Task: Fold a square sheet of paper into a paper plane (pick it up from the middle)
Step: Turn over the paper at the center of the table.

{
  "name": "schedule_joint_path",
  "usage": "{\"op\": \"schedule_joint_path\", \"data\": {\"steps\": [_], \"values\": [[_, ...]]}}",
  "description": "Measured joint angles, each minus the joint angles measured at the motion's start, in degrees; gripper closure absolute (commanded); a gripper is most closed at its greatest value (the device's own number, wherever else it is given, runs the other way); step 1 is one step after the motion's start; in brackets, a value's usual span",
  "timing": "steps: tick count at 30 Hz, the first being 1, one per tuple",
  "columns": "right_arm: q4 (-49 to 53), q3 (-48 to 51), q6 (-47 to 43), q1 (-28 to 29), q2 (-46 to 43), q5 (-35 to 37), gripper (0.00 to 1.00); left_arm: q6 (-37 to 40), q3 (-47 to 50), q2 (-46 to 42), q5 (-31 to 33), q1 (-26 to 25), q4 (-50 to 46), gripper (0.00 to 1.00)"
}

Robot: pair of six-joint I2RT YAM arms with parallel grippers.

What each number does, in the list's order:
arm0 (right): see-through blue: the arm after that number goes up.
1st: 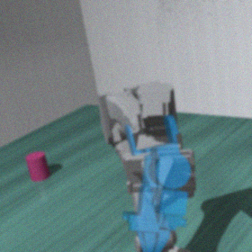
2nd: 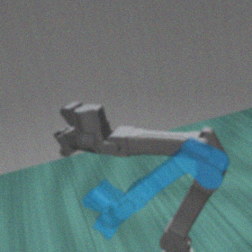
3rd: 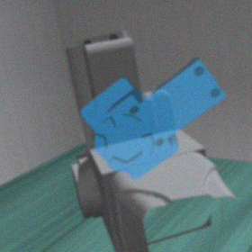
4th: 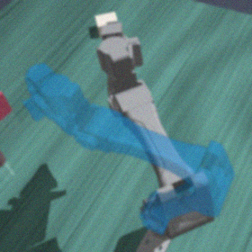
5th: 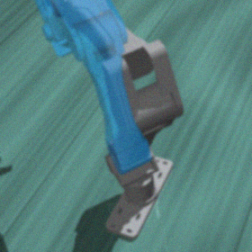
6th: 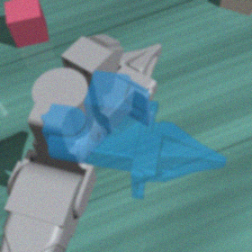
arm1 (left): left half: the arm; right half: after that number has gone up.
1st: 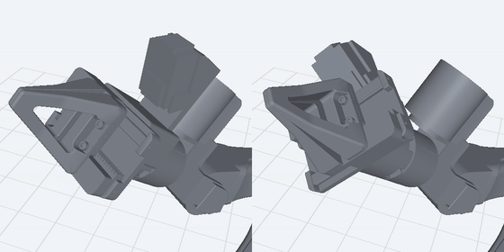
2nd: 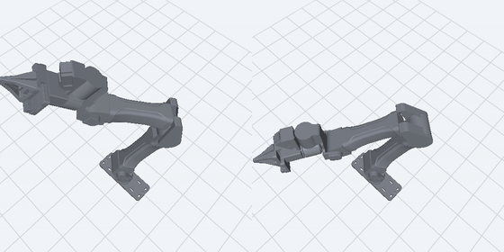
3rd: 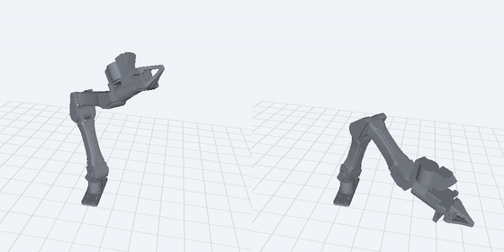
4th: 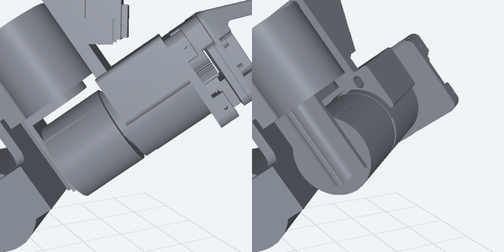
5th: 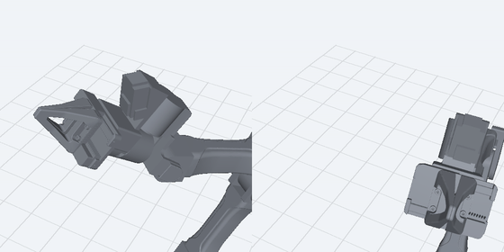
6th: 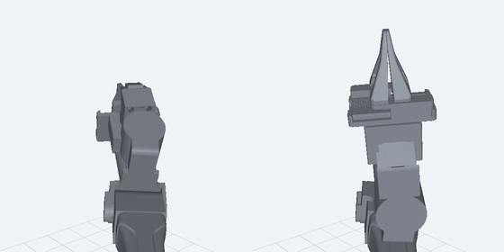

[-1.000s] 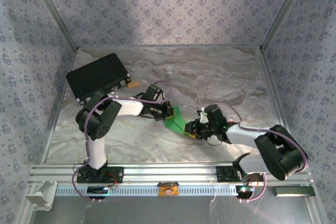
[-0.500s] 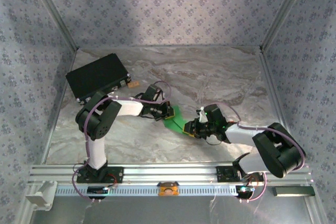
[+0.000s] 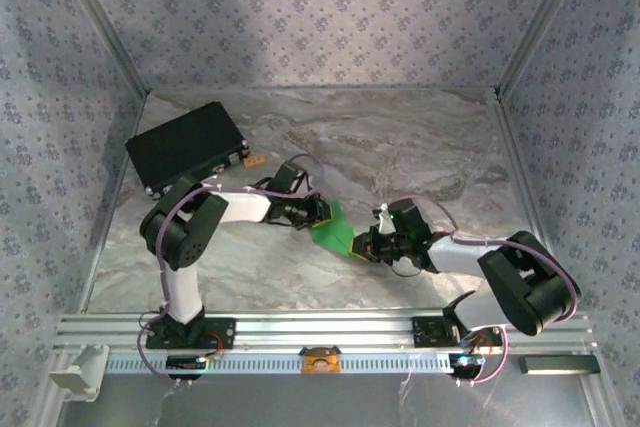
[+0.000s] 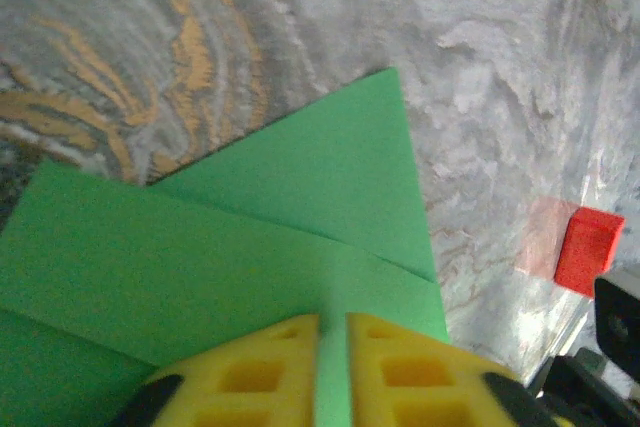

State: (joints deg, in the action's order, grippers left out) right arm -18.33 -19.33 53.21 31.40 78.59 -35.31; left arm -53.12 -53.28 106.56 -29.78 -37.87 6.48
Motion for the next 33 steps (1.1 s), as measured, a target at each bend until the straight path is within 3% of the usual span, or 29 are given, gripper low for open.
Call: {"op": "schedule_joint_path", "data": {"steps": [4, 12, 20, 25, 29, 33], "values": [[6.27, -0.72, -3.8, 0.2, -3.76, 2.47, 0.95, 0.63, 0.2, -5.97, 2.71, 0.0, -2.93, 0.64], [27.15, -11.63, -15.96, 3.28, -13.05, 15.72, 0.96, 3.21, 1.14, -20.37, 12.98, 0.0, -8.46, 0.58], [42.03, -17.75, -20.98, 9.53, -14.47, 37.68, 0.95, 3.1, 8.35, -29.11, 20.74, 1.92, -11.04, 0.54], [48.87, -21.11, -22.03, 17.49, -14.21, 54.62, 0.95, 2.45, 10.95, -34.95, 24.94, 3.5, -12.44, 0.5], [53.81, -24.87, -22.18, 23.67, -10.75, 67.43, 0.94, 2.01, 12.37, -39.12, 27.61, 4.09, -12.7, 0.49], [56.57, -27.56, -22.34, 26.38, -4.48, 73.22, 0.94, 1.57, 13.18, -40.89, 29.42, 4.52, -13.42, 0.48]]}}
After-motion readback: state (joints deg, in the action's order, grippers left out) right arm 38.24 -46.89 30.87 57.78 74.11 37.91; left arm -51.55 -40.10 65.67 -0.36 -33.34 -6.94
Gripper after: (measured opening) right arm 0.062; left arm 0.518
